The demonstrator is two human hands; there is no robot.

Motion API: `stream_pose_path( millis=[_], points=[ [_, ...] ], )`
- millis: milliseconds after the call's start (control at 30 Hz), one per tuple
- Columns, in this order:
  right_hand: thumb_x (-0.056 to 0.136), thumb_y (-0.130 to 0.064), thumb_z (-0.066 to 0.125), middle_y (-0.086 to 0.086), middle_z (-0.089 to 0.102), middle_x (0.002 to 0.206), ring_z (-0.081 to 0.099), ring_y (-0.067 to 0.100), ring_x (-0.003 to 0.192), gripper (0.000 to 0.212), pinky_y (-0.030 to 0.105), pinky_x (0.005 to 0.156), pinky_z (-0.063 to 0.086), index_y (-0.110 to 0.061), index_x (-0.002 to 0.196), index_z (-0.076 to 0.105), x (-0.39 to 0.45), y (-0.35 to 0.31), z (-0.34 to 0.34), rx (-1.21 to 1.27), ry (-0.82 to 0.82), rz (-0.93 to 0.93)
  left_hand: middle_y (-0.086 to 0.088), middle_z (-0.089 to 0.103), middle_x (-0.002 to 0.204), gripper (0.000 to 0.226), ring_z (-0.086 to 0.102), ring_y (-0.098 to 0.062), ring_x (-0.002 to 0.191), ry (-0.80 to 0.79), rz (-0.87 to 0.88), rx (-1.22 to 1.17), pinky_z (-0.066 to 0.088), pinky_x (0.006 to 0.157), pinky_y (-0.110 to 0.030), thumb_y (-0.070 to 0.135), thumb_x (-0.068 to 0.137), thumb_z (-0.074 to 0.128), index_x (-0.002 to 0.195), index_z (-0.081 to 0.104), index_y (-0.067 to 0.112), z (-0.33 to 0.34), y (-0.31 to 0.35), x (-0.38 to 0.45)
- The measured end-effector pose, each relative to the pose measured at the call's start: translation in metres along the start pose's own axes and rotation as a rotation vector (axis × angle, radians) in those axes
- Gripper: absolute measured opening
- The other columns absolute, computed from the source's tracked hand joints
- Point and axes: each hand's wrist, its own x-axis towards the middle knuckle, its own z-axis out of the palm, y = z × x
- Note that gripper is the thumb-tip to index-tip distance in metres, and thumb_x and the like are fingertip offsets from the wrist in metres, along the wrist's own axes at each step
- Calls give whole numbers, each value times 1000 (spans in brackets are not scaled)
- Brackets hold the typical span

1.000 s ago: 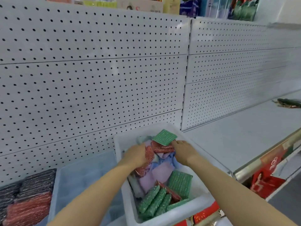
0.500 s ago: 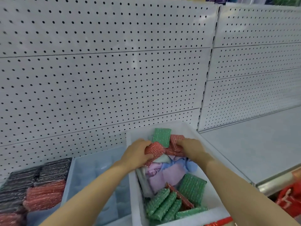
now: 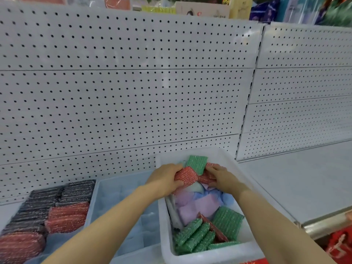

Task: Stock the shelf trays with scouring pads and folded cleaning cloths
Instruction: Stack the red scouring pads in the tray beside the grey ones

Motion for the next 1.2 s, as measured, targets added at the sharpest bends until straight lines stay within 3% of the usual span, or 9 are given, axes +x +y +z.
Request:
stream_pose_path(
  millis=[133, 267, 367, 467, 633, 800, 933, 1033, 1200],
  points=[
    [89, -43, 60, 2, 41, 147, 45, 29, 127, 63, 34, 101, 41, -38, 146, 33, 5, 4, 11, 17, 43, 30, 5, 58, 92, 16, 54, -17, 85, 23, -11, -41, 42, 72, -30, 32, 92, 64, 103, 56, 24, 3, -5, -4],
    [93, -24, 54, 8, 47, 133, 53, 31, 113, 48, 33, 96, 43, -36, 138, 47, 1, 3, 12, 40, 52, 5, 7, 60, 94, 22, 57, -16, 87, 50, -34, -116, 44, 73, -30, 32, 91, 65, 110, 60, 23, 3, -8, -8],
    [94, -21, 46, 5, 58, 120, 59, 28, 104, 39, 35, 86, 48, -36, 129, 53, -11, -2, 0, 62, 219, 73, 4, 65, 99, 25, 61, -18, 90, 53, -33, -142, 49, 77, -32, 31, 91, 65, 114, 59, 23, -3, -8, -14],
    [90, -9, 47, 8, 65, 115, 62, 29, 99, 38, 34, 80, 48, -22, 124, 59, -27, -11, -24, 231, 441, 140, 1, 67, 107, 42, 63, -20, 93, 102, -14, -130, 51, 82, -32, 28, 90, 66, 130, 52, 25, -23, -13, -22],
    [82, -7, 69, 9, 70, 102, 63, 21, 87, 33, 26, 78, 46, -16, 114, 66, -68, -39, -60, 592, 599, 99, 7, 63, 114, 62, 61, -11, 98, 174, -36, -180, 48, 87, -23, 29, 87, 72, 143, 44, 35, -75, -50, -55],
    [85, -3, 68, 10, 64, 106, 63, 25, 84, 45, 43, 78, 58, -28, 122, 62, -98, -110, -76, 818, 481, -40, 2, 59, 133, 61, 57, -20, 116, 103, -82, 12, 48, 99, -34, 28, 92, 66, 145, 40, 40, -121, -112, -107],
    [84, 10, 61, 9, 62, 111, 60, 22, 88, 52, 33, 74, 53, -26, 121, 62, -105, -194, -73, 914, 391, -209, 4, 55, 137, 58, 54, -20, 120, 58, -129, 104, 44, 99, -29, 25, 95, 61, 146, 38, 39, -140, -158, -155],
    [83, 12, 60, 6, 60, 116, 59, 15, 95, 55, 23, 82, 46, -27, 121, 61, -102, -257, -59, 918, 304, -265, 4, 55, 140, 57, 54, -20, 122, 8, -164, 163, 41, 98, -26, 25, 96, 61, 147, 38, 37, -139, -194, -188],
    [84, 7, 60, 4, 56, 115, 58, 17, 101, 53, 28, 95, 46, -26, 126, 61, -101, -329, -25, 830, 197, -334, 6, 52, 143, 59, 52, -18, 125, -70, -192, 116, 38, 99, -23, 26, 94, 63, 145, 39, 45, -104, -234, -206]
  ],
)
